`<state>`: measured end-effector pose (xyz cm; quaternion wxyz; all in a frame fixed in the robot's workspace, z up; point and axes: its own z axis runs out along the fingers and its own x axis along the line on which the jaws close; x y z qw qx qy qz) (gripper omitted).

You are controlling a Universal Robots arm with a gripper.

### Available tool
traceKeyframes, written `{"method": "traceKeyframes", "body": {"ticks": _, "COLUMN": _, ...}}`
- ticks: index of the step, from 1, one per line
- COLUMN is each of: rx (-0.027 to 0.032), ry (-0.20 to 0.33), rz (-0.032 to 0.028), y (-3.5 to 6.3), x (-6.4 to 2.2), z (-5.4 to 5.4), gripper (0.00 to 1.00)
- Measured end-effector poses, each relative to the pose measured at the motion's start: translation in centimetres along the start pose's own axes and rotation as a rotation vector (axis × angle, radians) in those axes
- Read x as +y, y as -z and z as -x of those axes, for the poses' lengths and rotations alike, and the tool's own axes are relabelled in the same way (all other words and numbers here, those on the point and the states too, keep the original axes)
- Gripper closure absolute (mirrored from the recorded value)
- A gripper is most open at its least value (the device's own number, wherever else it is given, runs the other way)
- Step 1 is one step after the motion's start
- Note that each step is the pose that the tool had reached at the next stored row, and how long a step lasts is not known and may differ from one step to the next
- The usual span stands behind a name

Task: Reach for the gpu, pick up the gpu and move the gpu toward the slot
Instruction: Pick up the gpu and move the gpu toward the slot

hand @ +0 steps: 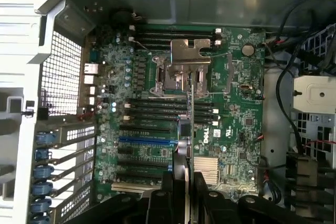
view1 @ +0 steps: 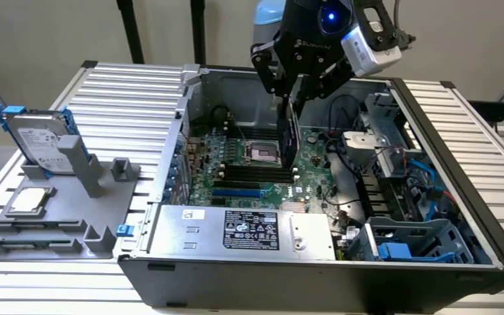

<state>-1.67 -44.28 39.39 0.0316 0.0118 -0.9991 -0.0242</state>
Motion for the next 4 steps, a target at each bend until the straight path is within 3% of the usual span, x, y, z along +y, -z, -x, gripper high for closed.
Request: {"method": "traceKeyframes", "body": {"ticks": 4, "rx": 0.0000, "ry": 0.000, "rz": 0.0001, "y": 0.00, "x": 0.00, "z": 0.00, "gripper": 0.73}}
